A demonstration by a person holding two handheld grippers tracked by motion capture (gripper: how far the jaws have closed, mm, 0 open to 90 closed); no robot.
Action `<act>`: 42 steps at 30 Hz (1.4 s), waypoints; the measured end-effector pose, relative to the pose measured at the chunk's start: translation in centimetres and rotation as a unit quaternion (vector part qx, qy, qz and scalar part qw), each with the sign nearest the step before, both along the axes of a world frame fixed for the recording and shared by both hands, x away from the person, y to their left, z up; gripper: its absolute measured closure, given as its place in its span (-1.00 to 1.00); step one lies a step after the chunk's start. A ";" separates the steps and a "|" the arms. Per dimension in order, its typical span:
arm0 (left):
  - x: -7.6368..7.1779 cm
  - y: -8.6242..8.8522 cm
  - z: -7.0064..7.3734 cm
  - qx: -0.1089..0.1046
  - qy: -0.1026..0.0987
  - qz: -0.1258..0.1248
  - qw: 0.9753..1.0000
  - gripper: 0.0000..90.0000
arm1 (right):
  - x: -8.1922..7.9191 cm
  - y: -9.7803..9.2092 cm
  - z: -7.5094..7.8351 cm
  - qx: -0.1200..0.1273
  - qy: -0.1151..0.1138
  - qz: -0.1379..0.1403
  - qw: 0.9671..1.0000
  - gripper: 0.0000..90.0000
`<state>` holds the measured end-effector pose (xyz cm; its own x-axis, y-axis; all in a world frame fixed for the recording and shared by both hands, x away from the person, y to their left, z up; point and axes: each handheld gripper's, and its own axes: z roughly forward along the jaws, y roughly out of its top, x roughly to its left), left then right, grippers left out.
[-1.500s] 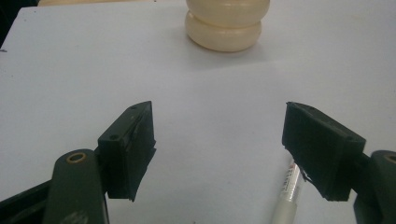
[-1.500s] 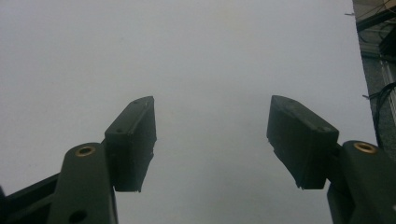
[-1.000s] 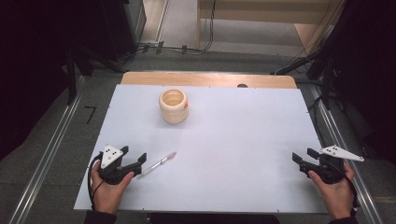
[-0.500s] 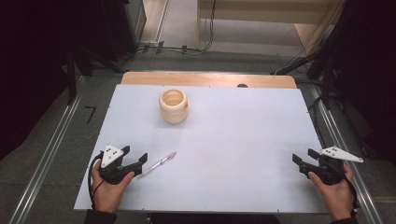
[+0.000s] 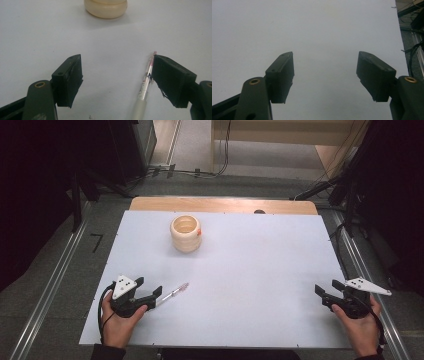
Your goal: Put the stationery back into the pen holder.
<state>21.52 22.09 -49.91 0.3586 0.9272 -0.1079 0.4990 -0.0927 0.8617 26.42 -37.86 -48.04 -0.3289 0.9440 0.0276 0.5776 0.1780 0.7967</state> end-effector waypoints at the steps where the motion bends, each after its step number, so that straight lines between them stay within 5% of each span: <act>1: 0.0 0.0 0.0 0.000 0.000 0.000 1.000 -0.43 | 0.0 0.0 0.0 0.000 -0.001 0.000 1.000 -0.36; 28: 0.2 -1.5 -0.7 0.024 0.034 -0.053 0.998 -0.39 | 0.1 0.1 -0.1 -0.003 0.003 0.002 1.000 -0.38; 42: 0.0 -2.1 -0.9 0.044 0.048 -0.080 0.995 -0.16 | 0.1 0.1 -0.2 -0.006 0.004 0.001 1.000 -0.38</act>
